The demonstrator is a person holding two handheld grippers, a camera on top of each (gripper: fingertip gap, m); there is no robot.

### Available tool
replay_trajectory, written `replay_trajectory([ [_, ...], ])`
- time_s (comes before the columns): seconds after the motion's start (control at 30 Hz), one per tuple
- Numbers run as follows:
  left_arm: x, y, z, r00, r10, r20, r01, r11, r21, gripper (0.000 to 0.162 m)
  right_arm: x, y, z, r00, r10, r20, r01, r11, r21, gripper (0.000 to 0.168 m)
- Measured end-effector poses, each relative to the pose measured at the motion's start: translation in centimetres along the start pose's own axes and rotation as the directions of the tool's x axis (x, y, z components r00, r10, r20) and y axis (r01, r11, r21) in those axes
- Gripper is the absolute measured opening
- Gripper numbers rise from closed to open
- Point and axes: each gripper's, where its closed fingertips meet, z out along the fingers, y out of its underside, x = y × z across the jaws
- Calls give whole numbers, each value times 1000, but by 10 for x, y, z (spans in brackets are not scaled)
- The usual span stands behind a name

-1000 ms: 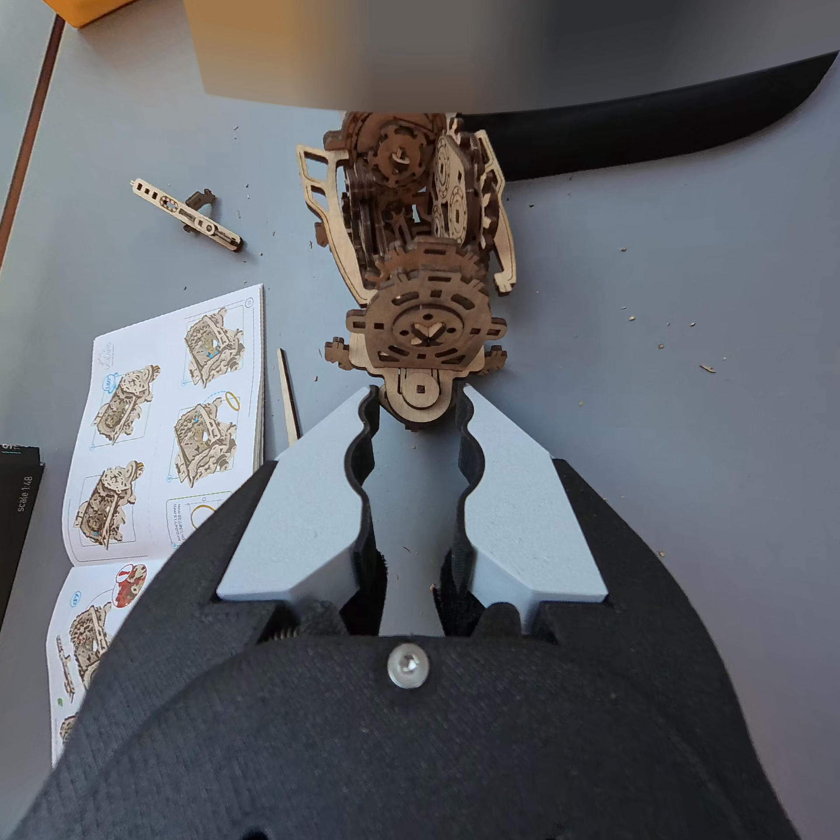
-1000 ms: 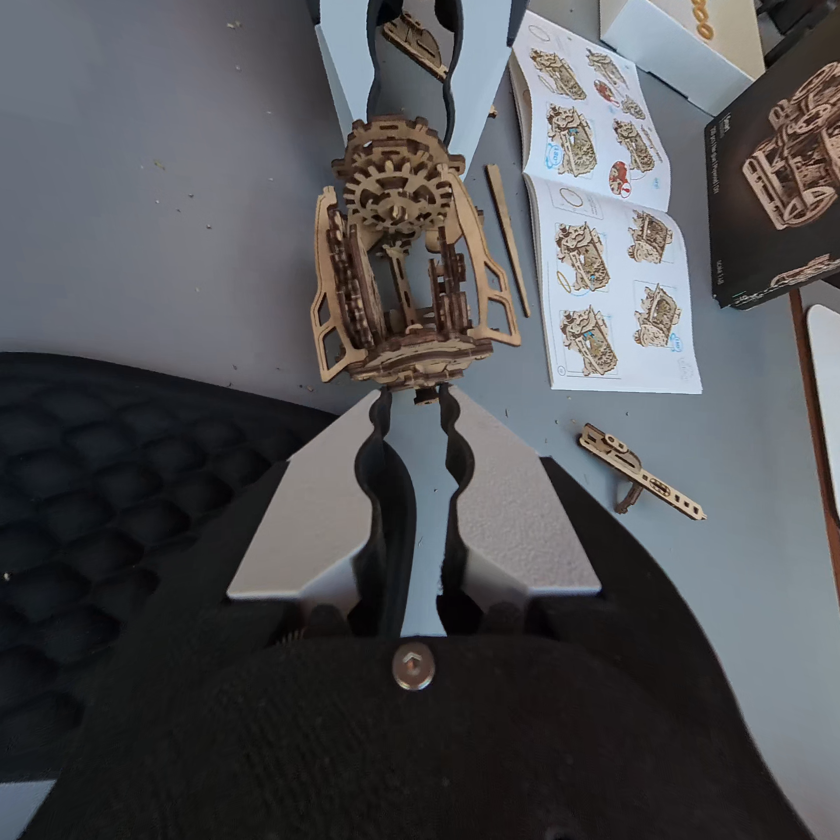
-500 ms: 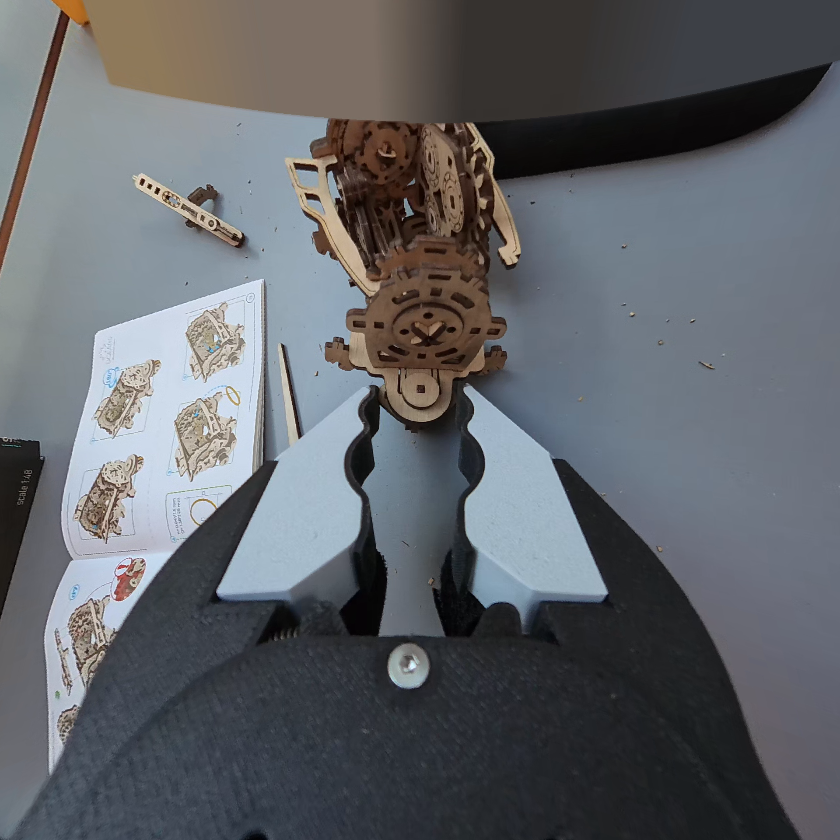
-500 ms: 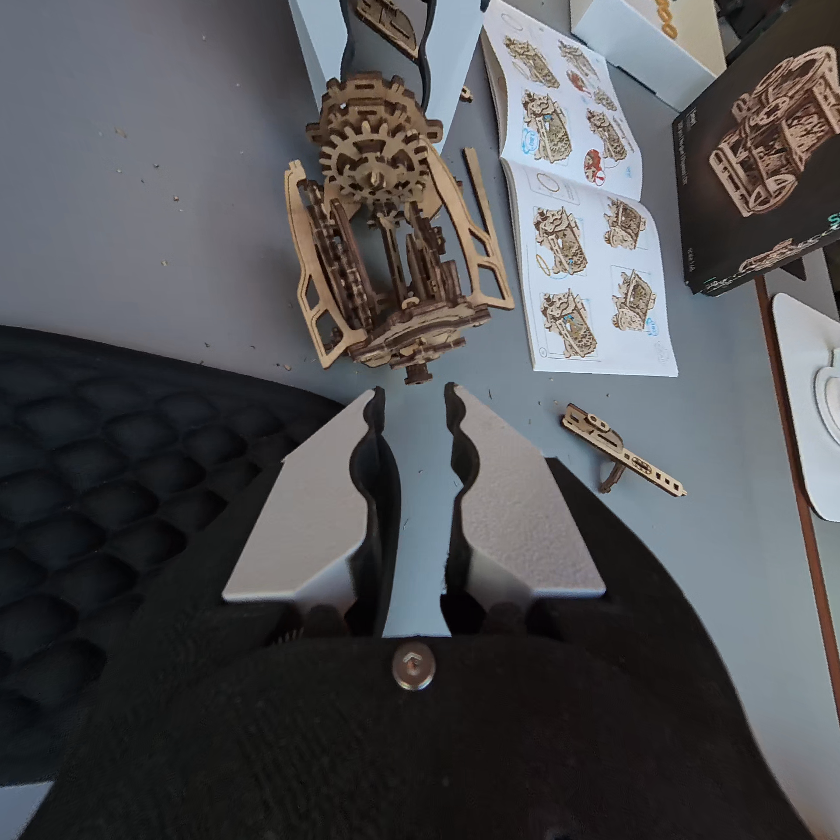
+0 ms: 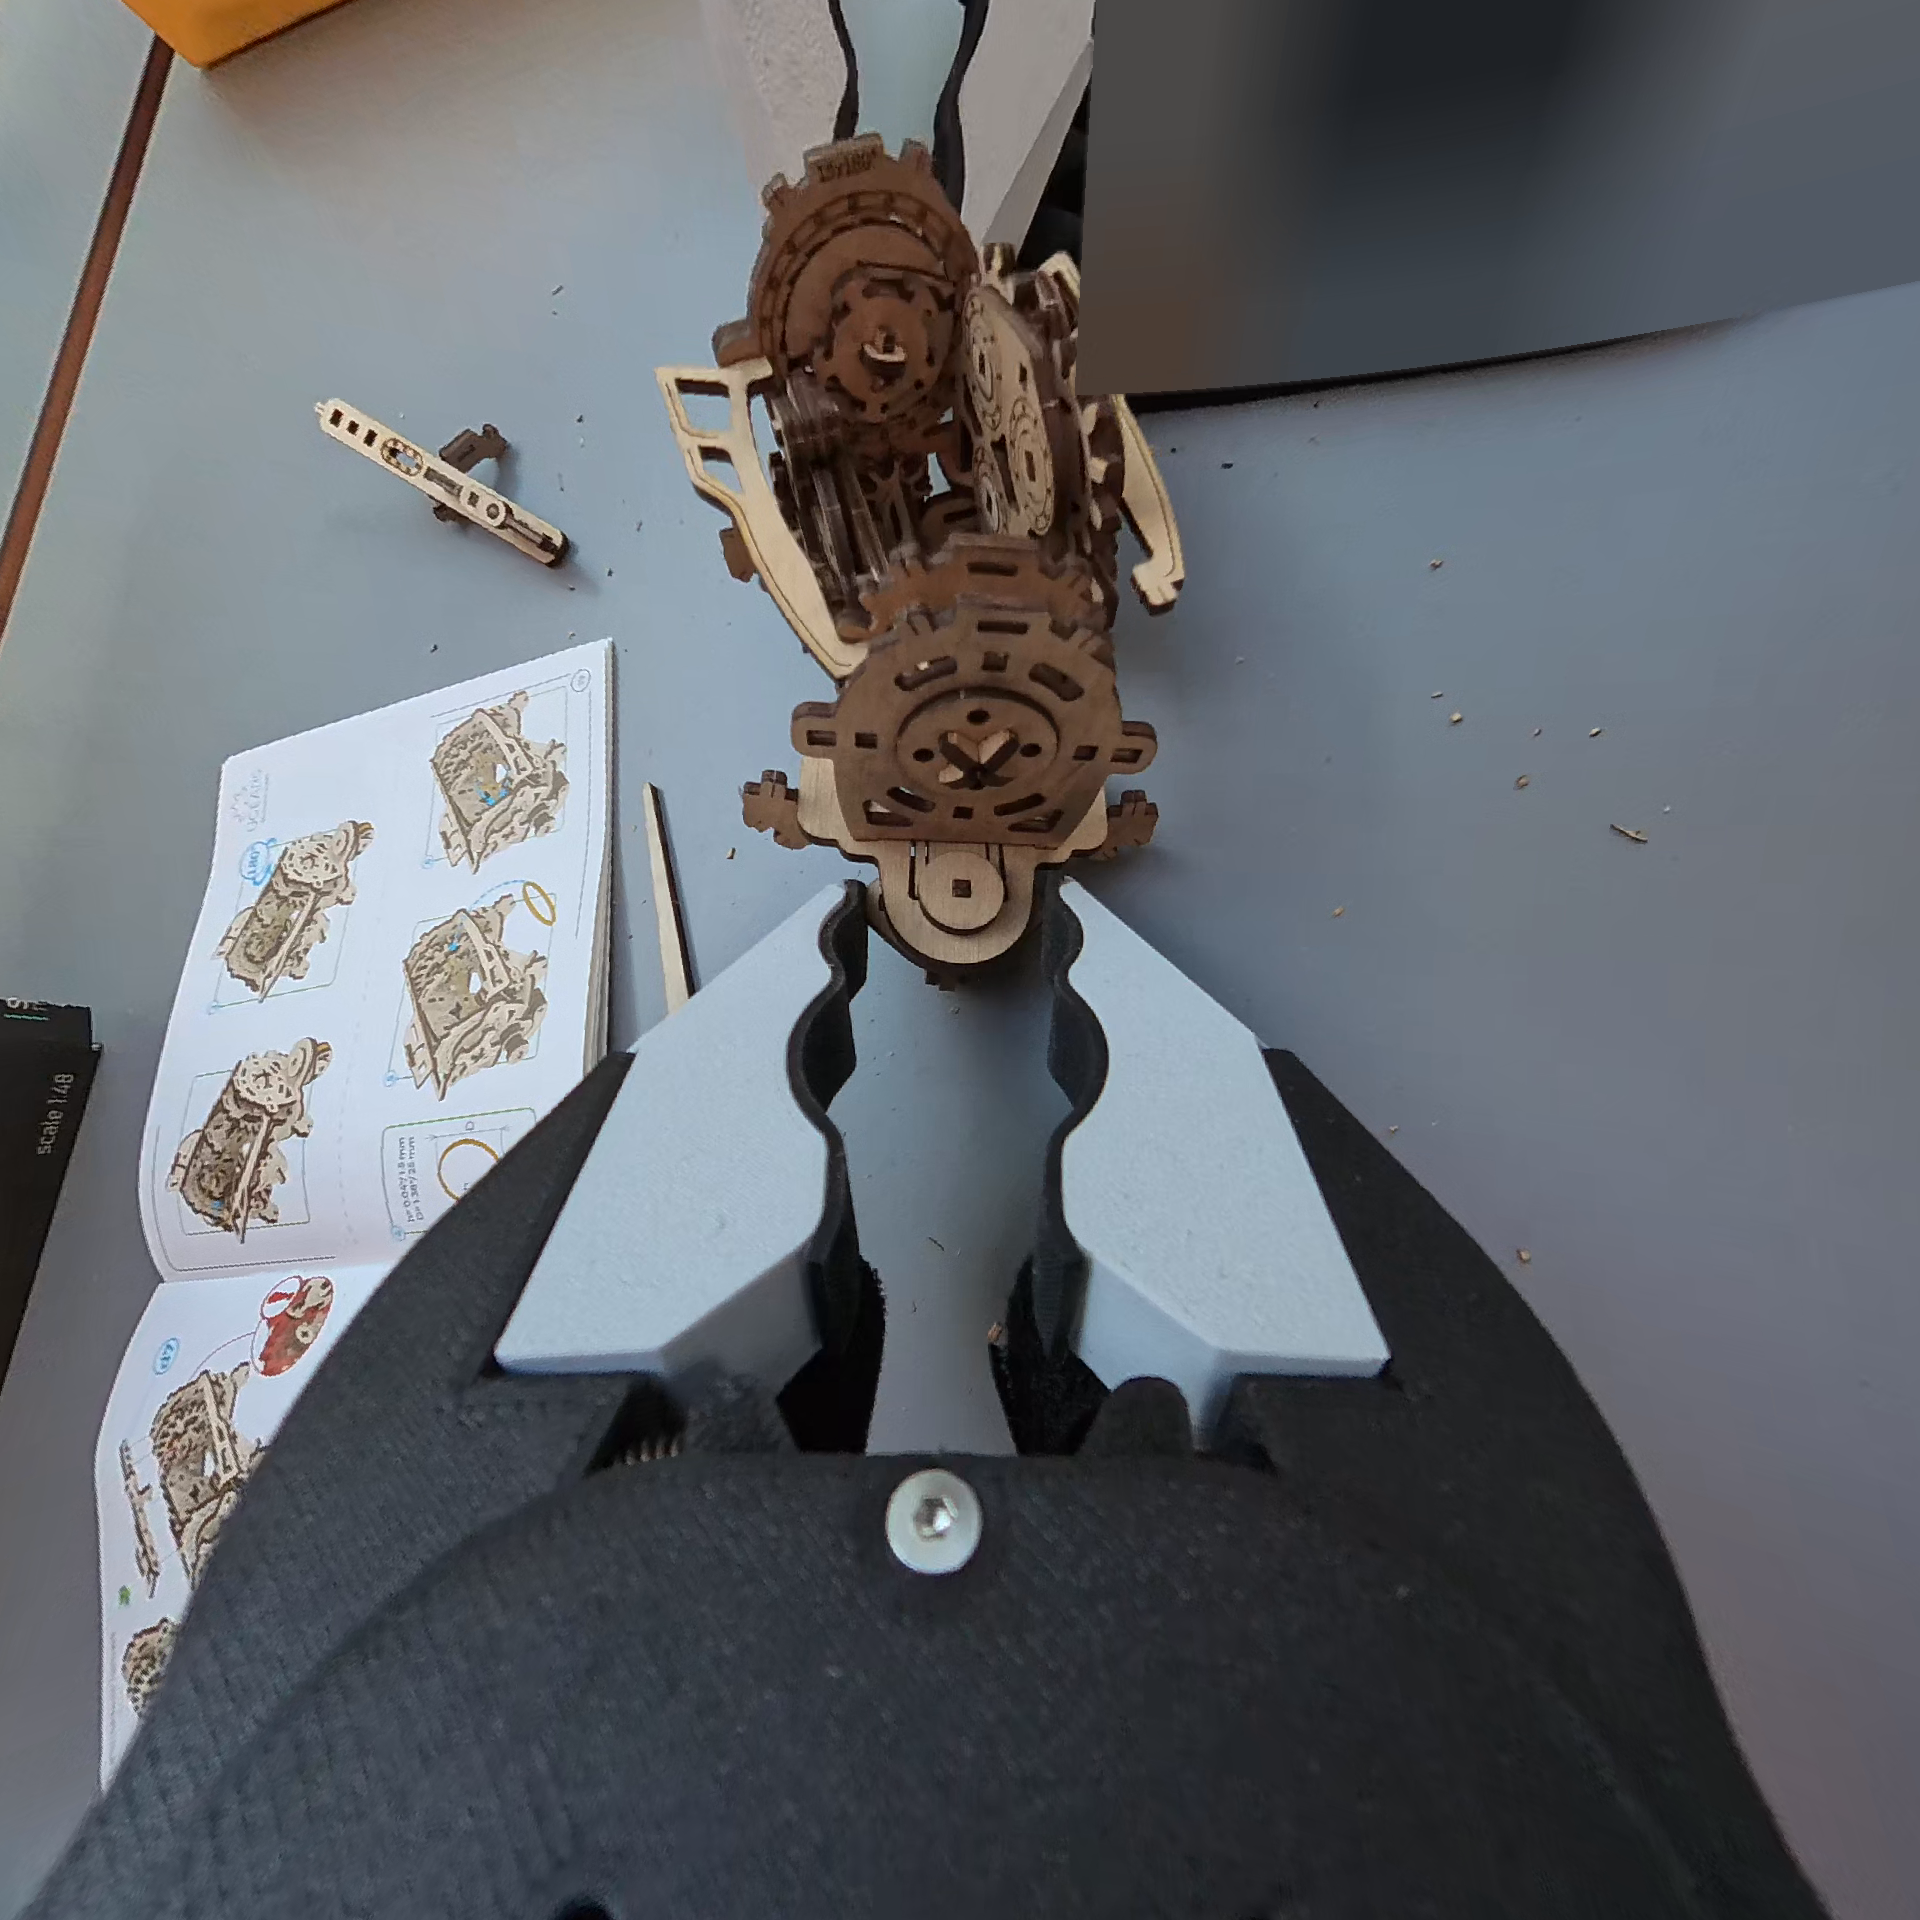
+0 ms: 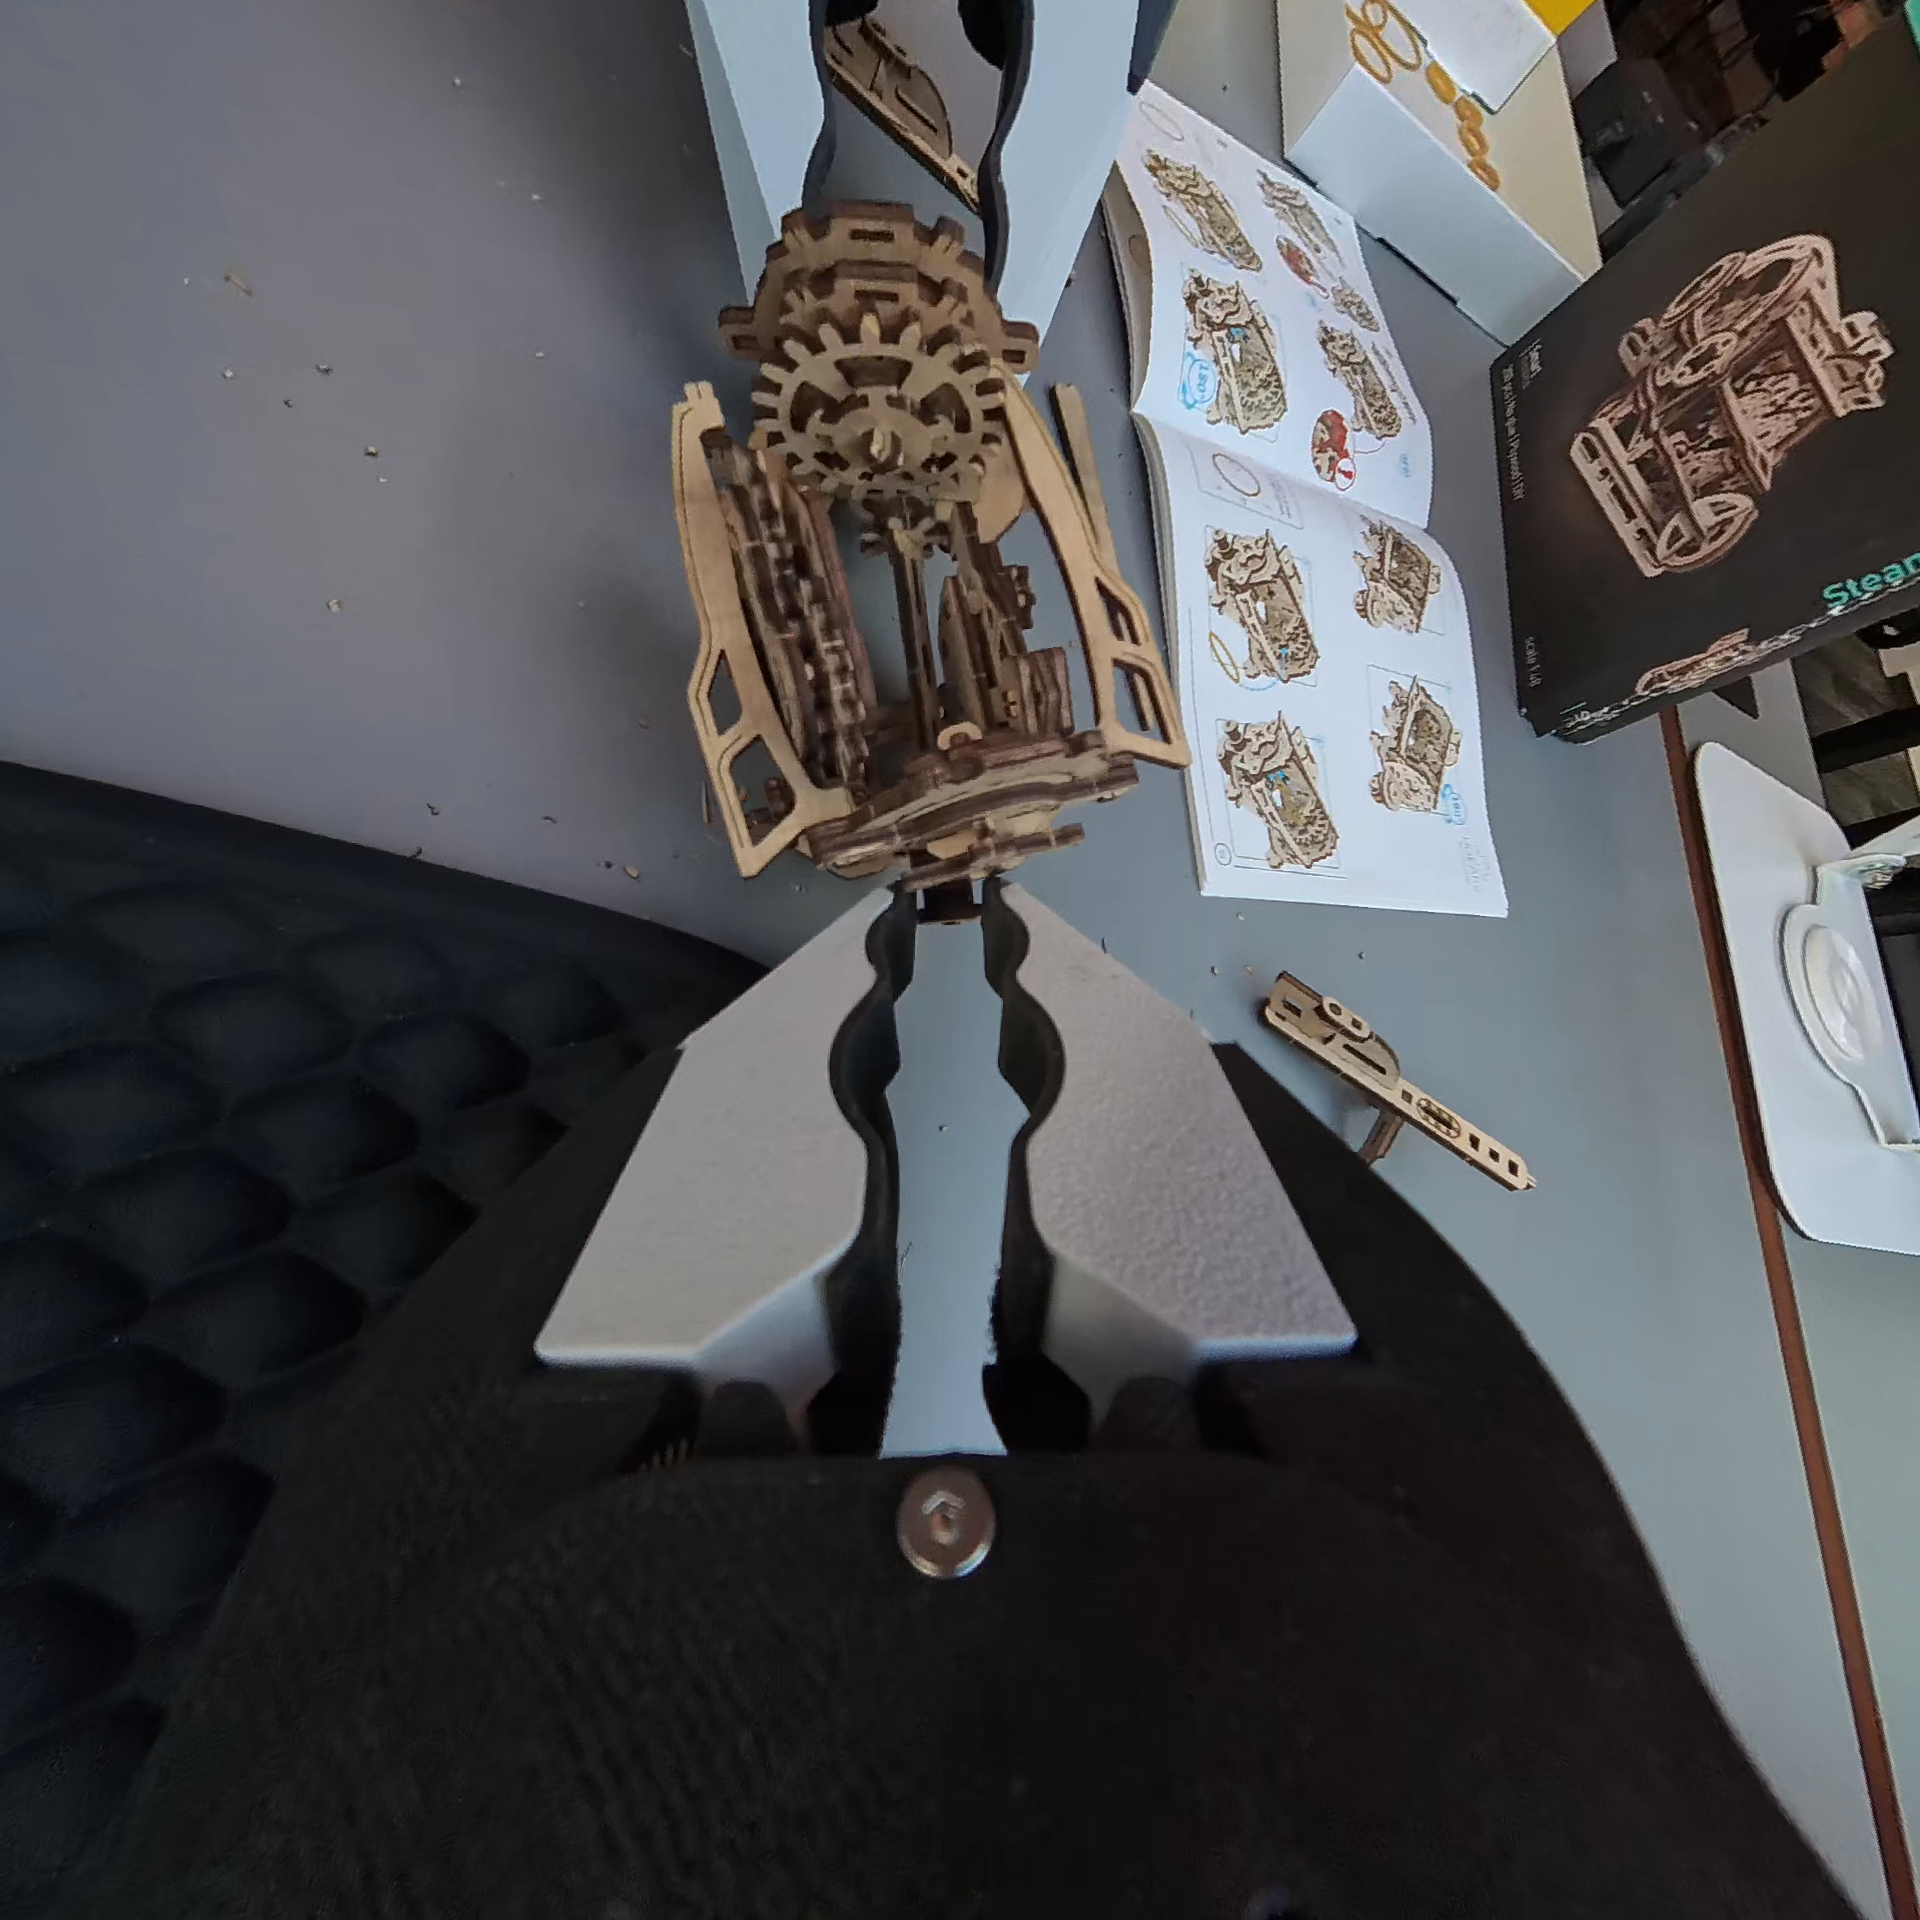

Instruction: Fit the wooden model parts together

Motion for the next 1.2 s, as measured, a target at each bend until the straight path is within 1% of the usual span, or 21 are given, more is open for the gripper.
replay_trajectory([
  [0.1, 0, 0, 0, 1000, -3, 3, 3, 1000, 5, 31, 0, 0, -1, 1000, 20, 5, -20, 1000, 4, 12],
  [0.43, 0, 0, -1, 1000, -27, -11, 28, 999, 37, 32, -8, -7, 0, 1000, -4, 3, 4, 1000, -3, 11],
  [0.73, -1, 0, -2, 998, -48, -36, 52, 993, 102, 32, -8, -9, -2, 998, 66, 23, -66, 998, -10, 11],
  [0.83, -1, 1, -3, 999, -30, -31, 34, 992, 121, 32, -9, -11, 1, 996, 87, 33, -87, 996, -15, 11],
  [0.97, -1, 1, -4, 999, -23, -32, 27, 991, 129, 32, -10, -13, 2, 996, 78, 33, -78, 997, -12, 11],
  [1.1, -1, 2, -4, 999, -6, -37, 11, 990, 143, 32, -13, -16, 3, 995, 85, 47, -85, 996, 3, 11],
  [1.2, -1, 2, -5, 998, -29, -52, 37, 987, 158, 32, -15, -18, 3, 991, 115, 63, -117, 993, 28, 10],
])
